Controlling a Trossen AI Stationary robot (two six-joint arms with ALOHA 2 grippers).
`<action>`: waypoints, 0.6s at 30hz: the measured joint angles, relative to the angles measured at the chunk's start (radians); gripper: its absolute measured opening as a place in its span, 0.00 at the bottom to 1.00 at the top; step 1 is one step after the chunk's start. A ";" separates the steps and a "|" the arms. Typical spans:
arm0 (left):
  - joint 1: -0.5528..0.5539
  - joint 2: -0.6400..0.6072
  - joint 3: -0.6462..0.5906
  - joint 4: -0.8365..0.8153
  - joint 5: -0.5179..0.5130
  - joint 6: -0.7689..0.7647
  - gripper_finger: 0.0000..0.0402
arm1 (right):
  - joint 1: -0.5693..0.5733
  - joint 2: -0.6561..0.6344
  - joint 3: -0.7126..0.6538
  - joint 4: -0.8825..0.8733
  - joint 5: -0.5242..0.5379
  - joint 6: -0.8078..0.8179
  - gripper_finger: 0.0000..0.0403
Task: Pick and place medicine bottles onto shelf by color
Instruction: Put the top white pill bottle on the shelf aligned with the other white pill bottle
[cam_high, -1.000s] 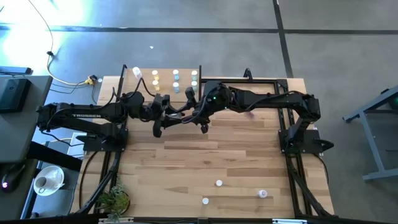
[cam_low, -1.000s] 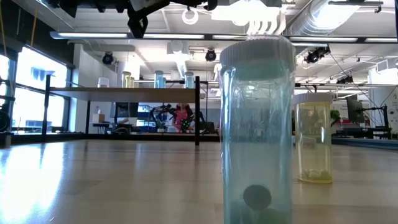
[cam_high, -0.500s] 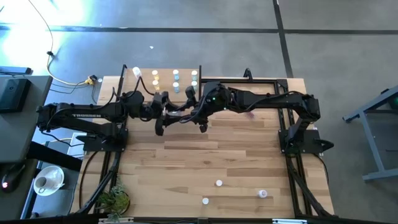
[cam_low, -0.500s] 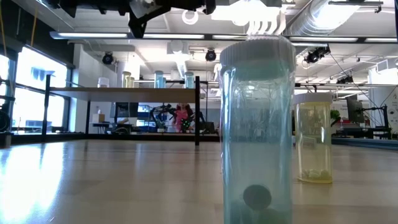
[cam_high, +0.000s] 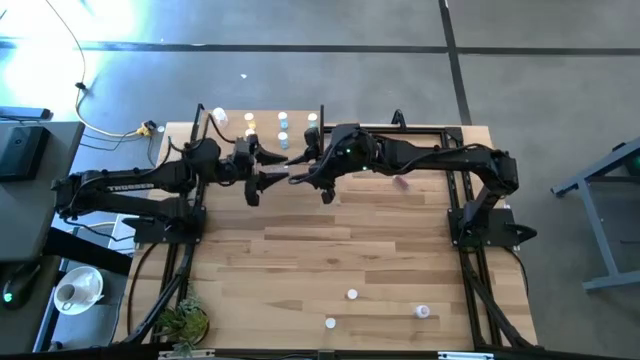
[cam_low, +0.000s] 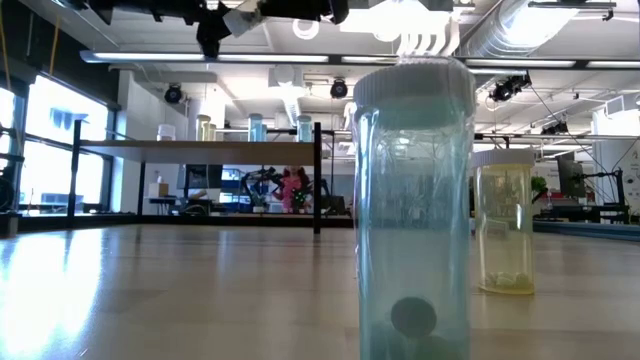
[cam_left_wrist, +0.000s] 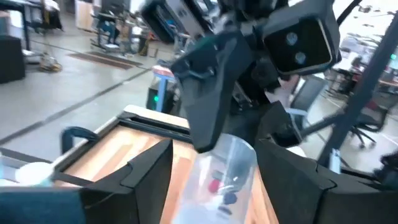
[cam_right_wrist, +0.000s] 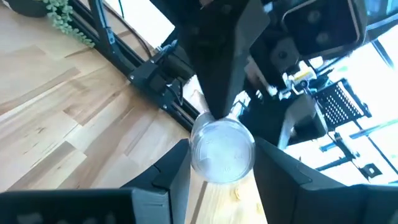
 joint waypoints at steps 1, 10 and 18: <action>0.010 -0.011 0.000 -0.007 0.000 0.000 0.55 | -0.004 -0.001 0.000 0.000 -0.001 0.001 0.33; 0.083 -0.112 0.000 -0.070 -0.004 0.039 0.55 | -0.045 -0.034 0.000 0.018 -0.002 0.007 0.33; 0.098 -0.189 0.000 -0.094 -0.003 0.209 0.55 | -0.110 -0.073 0.000 0.081 -0.005 0.086 0.33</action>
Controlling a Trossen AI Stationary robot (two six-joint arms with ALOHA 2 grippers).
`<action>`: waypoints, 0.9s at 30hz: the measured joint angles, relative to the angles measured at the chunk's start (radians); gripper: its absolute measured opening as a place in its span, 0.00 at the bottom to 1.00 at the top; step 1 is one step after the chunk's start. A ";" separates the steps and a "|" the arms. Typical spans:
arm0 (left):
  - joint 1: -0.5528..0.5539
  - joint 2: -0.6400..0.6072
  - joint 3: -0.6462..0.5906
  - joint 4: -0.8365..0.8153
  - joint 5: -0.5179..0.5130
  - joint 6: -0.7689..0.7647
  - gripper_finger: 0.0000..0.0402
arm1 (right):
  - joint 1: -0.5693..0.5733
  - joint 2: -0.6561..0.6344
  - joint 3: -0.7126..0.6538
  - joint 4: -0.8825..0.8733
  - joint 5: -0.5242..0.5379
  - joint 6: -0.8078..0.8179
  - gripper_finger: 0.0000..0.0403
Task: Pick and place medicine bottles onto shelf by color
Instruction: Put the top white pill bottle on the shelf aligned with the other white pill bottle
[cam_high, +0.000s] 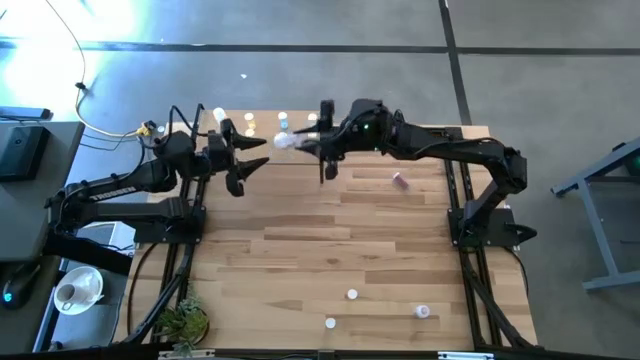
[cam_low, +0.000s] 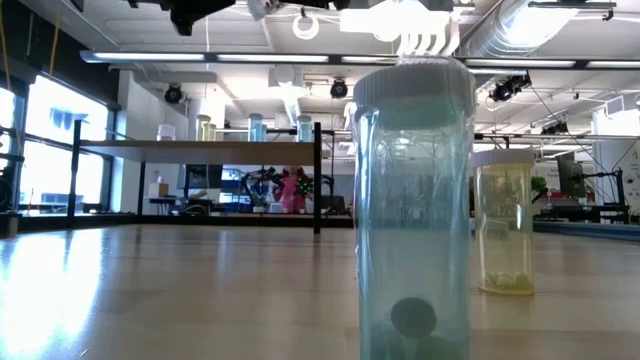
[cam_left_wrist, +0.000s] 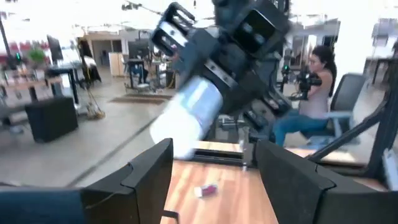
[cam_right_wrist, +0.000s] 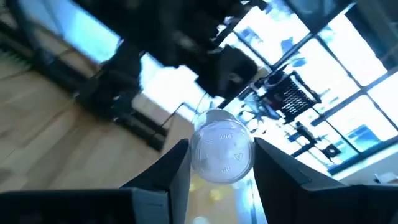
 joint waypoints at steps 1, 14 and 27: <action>0.000 -0.002 0.000 -0.003 0.000 0.029 0.55 | -0.010 -0.003 0.000 0.022 -0.010 0.019 0.33; -0.001 0.073 0.000 0.115 -0.123 0.291 0.54 | -0.151 -0.007 0.000 0.355 -0.331 0.542 0.33; -0.004 0.256 0.000 0.537 0.028 0.413 0.54 | -0.192 -0.005 0.000 0.473 -0.549 1.029 0.33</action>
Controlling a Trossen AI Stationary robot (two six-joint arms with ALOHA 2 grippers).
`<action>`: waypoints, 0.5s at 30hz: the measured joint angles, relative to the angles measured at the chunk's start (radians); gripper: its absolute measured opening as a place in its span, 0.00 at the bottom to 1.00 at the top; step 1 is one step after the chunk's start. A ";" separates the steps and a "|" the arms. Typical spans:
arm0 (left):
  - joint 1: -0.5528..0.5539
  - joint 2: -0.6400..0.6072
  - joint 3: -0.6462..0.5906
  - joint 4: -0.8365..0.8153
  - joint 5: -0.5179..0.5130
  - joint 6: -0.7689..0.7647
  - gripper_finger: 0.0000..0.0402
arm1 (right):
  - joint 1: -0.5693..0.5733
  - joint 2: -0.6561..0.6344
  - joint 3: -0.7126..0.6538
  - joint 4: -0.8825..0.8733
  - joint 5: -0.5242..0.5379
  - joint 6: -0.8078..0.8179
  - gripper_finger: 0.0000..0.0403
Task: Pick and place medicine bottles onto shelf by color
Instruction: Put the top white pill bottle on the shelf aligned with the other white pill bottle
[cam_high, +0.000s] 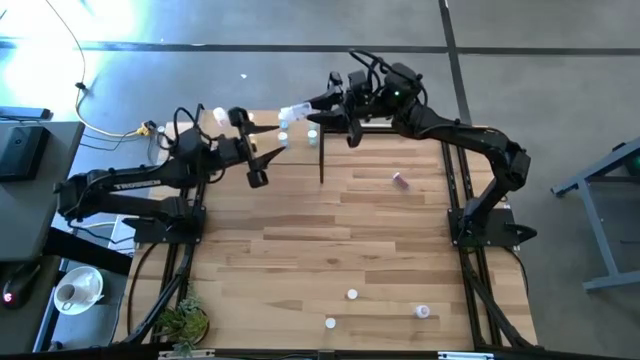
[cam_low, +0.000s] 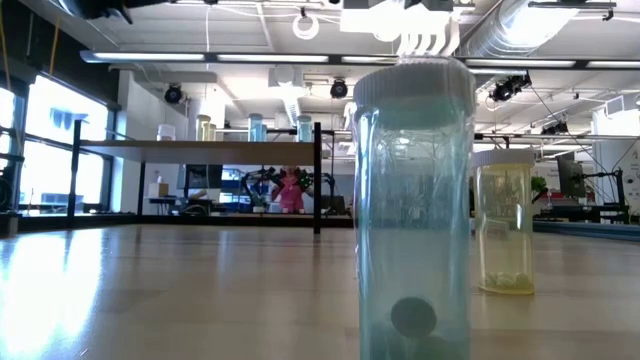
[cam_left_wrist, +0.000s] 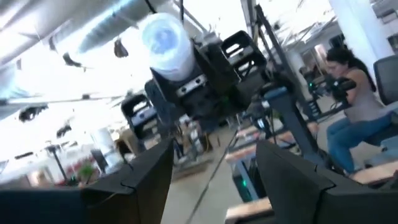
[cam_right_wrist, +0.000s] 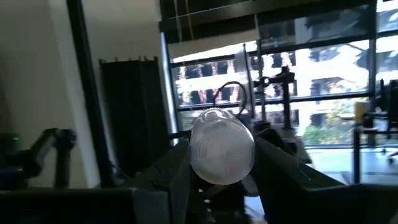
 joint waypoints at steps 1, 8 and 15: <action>-0.004 0.019 0.000 0.033 0.001 0.009 0.54 | 0.003 0.000 0.000 0.001 -0.016 0.014 0.33; -0.063 0.144 0.000 0.350 0.001 0.119 0.52 | 0.021 0.001 0.000 0.008 -0.074 0.041 0.33; -0.097 0.244 0.000 0.581 -0.008 0.192 0.49 | 0.045 0.001 0.000 0.027 -0.110 0.040 0.33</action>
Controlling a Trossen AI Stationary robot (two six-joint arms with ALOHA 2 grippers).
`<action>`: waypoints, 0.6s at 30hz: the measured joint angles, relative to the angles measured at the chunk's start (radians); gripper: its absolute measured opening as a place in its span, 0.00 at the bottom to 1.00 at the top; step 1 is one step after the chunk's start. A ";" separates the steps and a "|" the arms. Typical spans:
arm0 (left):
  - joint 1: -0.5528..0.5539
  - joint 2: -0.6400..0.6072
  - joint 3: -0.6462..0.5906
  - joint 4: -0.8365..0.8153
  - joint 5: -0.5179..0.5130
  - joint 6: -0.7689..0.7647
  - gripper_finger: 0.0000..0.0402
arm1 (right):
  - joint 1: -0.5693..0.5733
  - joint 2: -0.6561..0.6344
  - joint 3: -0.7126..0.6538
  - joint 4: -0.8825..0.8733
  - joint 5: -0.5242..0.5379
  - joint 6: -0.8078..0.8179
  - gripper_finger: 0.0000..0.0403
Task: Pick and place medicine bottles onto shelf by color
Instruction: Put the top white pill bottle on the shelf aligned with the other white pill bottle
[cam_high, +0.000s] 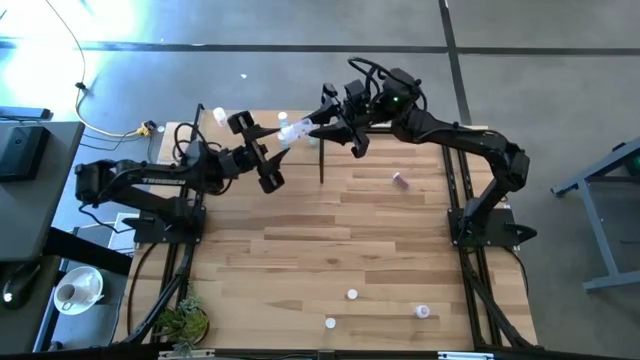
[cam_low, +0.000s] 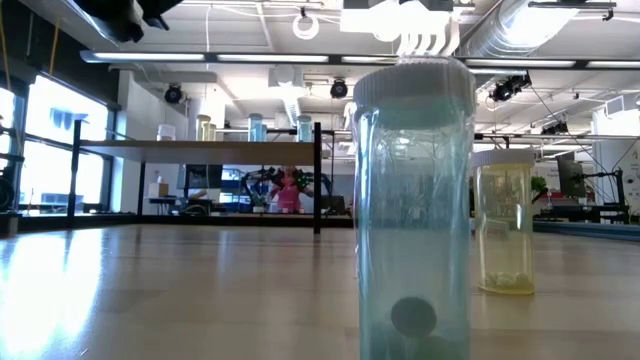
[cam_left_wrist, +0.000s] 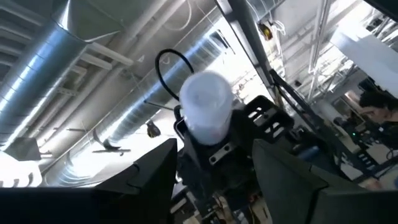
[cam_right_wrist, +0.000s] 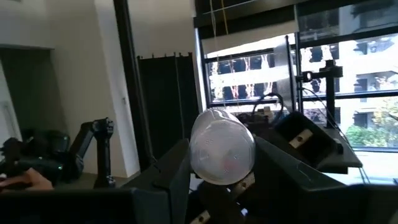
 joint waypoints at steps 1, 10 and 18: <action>0.000 0.011 0.000 0.018 0.000 0.000 0.49 | 0.003 0.000 0.000 0.002 -0.004 0.000 0.33; 0.000 0.079 0.079 0.050 0.057 -0.024 0.49 | 0.014 0.000 0.000 0.002 -0.005 0.001 0.33; 0.001 0.115 0.140 0.045 0.116 -0.048 0.49 | 0.014 0.000 0.000 0.002 -0.009 0.020 0.33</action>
